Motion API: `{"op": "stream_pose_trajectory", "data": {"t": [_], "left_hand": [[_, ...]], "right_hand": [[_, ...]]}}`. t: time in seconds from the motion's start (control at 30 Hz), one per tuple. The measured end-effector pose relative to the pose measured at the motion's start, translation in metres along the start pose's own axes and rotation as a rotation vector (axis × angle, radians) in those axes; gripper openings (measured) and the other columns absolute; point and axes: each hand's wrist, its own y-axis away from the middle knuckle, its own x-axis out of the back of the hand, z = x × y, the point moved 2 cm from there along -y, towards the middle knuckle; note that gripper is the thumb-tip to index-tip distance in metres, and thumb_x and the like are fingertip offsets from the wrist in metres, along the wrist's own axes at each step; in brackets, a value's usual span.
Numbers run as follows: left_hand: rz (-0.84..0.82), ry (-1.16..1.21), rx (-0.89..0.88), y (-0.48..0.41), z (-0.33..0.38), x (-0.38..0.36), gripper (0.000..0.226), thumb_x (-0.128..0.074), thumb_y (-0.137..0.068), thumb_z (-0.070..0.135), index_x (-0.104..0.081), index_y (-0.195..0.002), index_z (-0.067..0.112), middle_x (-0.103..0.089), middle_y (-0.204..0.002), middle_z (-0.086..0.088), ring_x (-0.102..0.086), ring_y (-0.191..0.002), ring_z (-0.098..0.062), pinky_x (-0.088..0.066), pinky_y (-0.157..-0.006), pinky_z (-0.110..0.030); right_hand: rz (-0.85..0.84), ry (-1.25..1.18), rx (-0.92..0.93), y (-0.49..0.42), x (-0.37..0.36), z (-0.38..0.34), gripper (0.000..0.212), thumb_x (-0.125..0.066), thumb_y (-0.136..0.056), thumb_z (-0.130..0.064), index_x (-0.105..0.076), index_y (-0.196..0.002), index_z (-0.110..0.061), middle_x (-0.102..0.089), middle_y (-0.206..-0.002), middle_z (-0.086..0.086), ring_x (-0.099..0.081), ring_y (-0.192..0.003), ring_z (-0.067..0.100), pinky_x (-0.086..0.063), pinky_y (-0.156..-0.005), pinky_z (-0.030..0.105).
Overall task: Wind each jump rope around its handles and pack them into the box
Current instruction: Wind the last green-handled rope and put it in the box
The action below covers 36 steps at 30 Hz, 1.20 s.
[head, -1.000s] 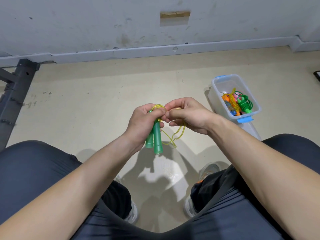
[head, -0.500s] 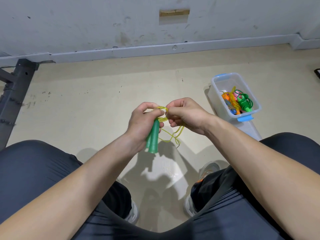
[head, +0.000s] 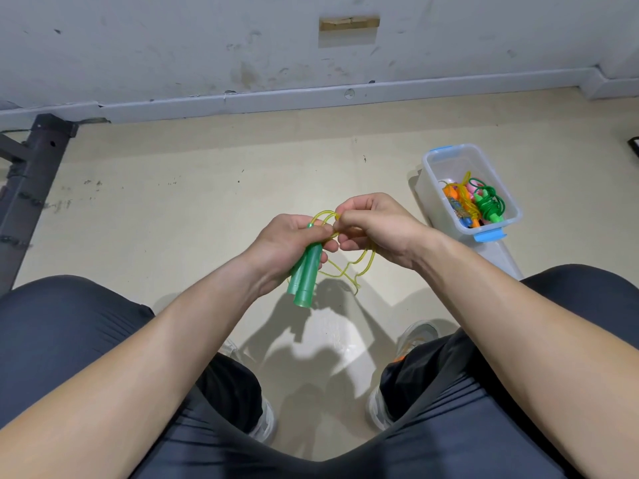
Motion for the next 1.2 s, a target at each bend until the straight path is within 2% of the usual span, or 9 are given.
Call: {"op": "stream_pose_trajectory", "data": {"t": [0.1, 0.23, 0.47, 0.57, 0.67, 0.8, 0.93, 1.1, 1.2], "left_hand": [[0.032, 0.046, 0.009, -0.001, -0.002, 0.0, 0.008, -0.066, -0.096, 0.012, -0.07, -0.094, 0.006, -0.07, -0.078, -0.009, -0.059, -0.056, -0.017, -0.051, -0.053, -0.025], [0.091, 0.047, -0.009, -0.002, -0.003, 0.001, 0.007, -0.069, -0.093, 0.011, -0.072, -0.097, 0.005, -0.072, -0.077, -0.007, -0.06, -0.054, -0.016, -0.05, -0.051, -0.025], [0.183, 0.026, -0.047, -0.003, -0.006, -0.001, 0.011, -0.073, -0.089, 0.008, -0.074, -0.1, 0.01, -0.075, -0.082, -0.005, -0.066, -0.058, -0.017, -0.05, -0.053, -0.026], [0.194, 0.012, -0.03, -0.003, -0.007, -0.002, 0.012, -0.073, -0.089, 0.007, -0.074, -0.1, 0.008, -0.074, -0.081, -0.006, -0.068, -0.058, -0.017, -0.052, -0.054, -0.027], [0.194, -0.053, -0.036, -0.004, -0.006, -0.003, 0.008, -0.073, -0.09, 0.01, -0.073, -0.098, 0.007, -0.075, -0.08, -0.005, -0.069, -0.059, -0.017, -0.054, -0.055, -0.026], [0.201, -0.2, -0.074, -0.008, -0.008, -0.005, 0.008, -0.066, -0.098, 0.015, -0.069, -0.091, 0.012, -0.074, -0.084, -0.006, -0.068, -0.062, -0.018, -0.055, -0.06, -0.027], [0.135, -0.231, -0.031, -0.011, -0.011, -0.001, 0.012, -0.059, -0.102, 0.015, -0.068, -0.099, 0.007, -0.068, -0.082, -0.002, -0.067, -0.065, -0.016, -0.054, -0.065, -0.027], [-0.066, -0.019, 0.065, -0.009, -0.007, 0.005, 0.017, -0.055, -0.103, 0.012, -0.07, -0.095, 0.011, -0.07, -0.075, 0.0, -0.067, -0.066, -0.013, -0.054, -0.064, -0.024], [-0.169, 0.108, 0.125, -0.007, -0.007, 0.003, 0.017, -0.052, -0.103, 0.011, -0.069, -0.102, 0.007, -0.068, -0.078, -0.003, -0.066, -0.068, -0.014, -0.056, -0.066, -0.028]], "right_hand": [[-0.023, -0.009, -0.026, 0.001, -0.002, 0.0, 0.019, -0.054, -0.091, 0.005, -0.062, -0.078, -0.006, -0.066, -0.066, 0.012, -0.061, -0.055, 0.016, -0.056, -0.059, 0.023], [-0.019, -0.01, -0.048, 0.0, -0.003, 0.001, 0.02, -0.052, -0.094, 0.002, -0.063, -0.078, -0.003, -0.067, -0.065, 0.011, -0.058, -0.055, 0.015, -0.056, -0.058, 0.023], [0.044, 0.136, -0.058, -0.002, -0.002, 0.005, 0.011, -0.057, -0.09, -0.003, -0.063, -0.081, 0.001, -0.061, -0.076, 0.016, -0.061, -0.067, 0.025, -0.059, -0.067, 0.031], [0.067, 0.174, -0.054, -0.002, -0.002, 0.005, 0.014, -0.061, -0.088, -0.002, -0.062, -0.073, -0.002, -0.061, -0.069, 0.014, -0.06, -0.065, 0.025, -0.057, -0.067, 0.033], [0.079, 0.188, -0.029, -0.002, 0.0, 0.005, 0.012, -0.063, -0.084, 0.0, -0.062, -0.073, -0.001, -0.062, -0.062, 0.013, -0.058, -0.061, 0.025, -0.058, -0.072, 0.036], [0.125, 0.269, 0.002, -0.002, 0.0, 0.007, 0.004, -0.066, -0.081, -0.006, -0.067, -0.078, -0.002, -0.066, -0.069, 0.012, -0.064, -0.062, 0.021, -0.054, -0.07, 0.038], [0.094, 0.279, -0.021, -0.003, 0.002, 0.009, 0.007, -0.064, -0.084, -0.004, -0.066, -0.077, -0.006, -0.069, -0.074, 0.01, -0.069, -0.066, 0.019, -0.047, -0.072, 0.037], [-0.06, 0.094, -0.134, 0.0, 0.009, 0.004, 0.012, -0.061, -0.088, 0.002, -0.066, -0.081, -0.006, -0.069, -0.073, 0.008, -0.072, -0.071, 0.018, -0.055, -0.079, 0.036], [-0.077, 0.041, -0.161, 0.0, 0.012, 0.003, 0.018, -0.057, -0.089, 0.007, -0.063, -0.084, -0.009, -0.068, -0.071, 0.008, -0.072, -0.071, 0.019, -0.056, -0.086, 0.04]]}}
